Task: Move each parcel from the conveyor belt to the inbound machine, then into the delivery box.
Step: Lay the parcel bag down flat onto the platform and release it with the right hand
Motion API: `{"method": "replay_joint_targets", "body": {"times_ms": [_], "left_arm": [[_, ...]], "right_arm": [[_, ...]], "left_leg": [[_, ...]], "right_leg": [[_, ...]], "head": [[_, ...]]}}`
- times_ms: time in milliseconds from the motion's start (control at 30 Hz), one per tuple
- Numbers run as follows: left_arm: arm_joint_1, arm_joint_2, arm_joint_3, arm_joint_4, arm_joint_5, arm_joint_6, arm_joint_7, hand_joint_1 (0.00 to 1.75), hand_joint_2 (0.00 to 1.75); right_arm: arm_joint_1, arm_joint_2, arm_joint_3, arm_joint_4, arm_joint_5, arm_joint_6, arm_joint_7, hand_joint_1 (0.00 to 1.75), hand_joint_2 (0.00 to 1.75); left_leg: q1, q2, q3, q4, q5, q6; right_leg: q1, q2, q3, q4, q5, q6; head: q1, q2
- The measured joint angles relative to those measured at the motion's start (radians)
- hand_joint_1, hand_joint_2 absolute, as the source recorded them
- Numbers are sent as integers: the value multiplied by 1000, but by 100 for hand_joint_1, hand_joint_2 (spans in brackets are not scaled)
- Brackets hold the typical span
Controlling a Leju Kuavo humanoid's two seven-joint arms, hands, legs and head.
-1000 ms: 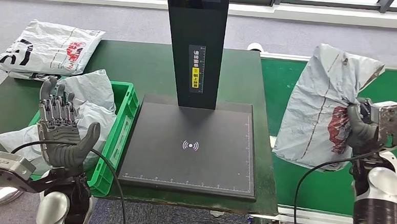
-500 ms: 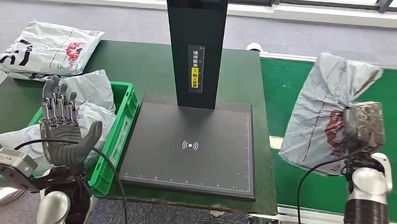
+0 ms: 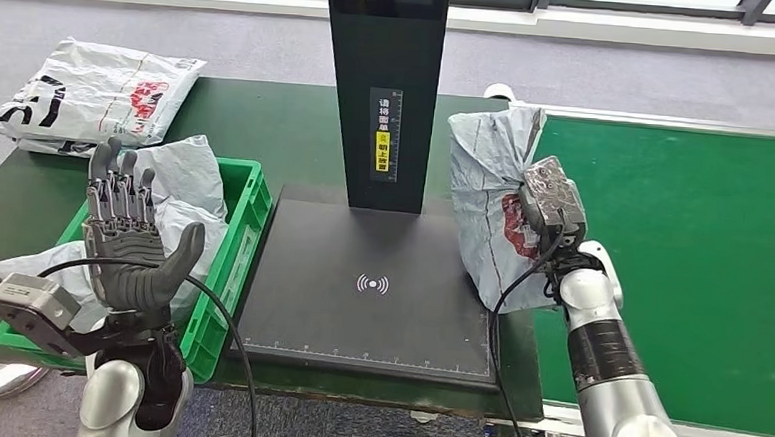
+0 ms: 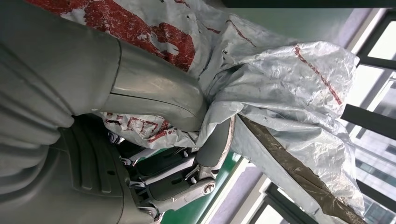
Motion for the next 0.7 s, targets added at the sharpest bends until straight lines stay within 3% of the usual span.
{"method": "replay_joint_targets", "body": {"times_ms": [433,700], "left_arm": [[-1,0,0,8,11,2,0,0,175],[-18,-6,-16,23,9,19,-12,0,175]], "right_arm": [[-19,14,27,46,-11,1,-4,175,175],[-45,86,91,90,-40,22,-16,175,175]], "left_leg": [[0,0,0,0,0,0],[0,2,0,0,0,0]], "right_leg": [[0,0,0,0,0,0],[1,2,-1,0,0,0]], "head": [[0,0],[0,0]]}}
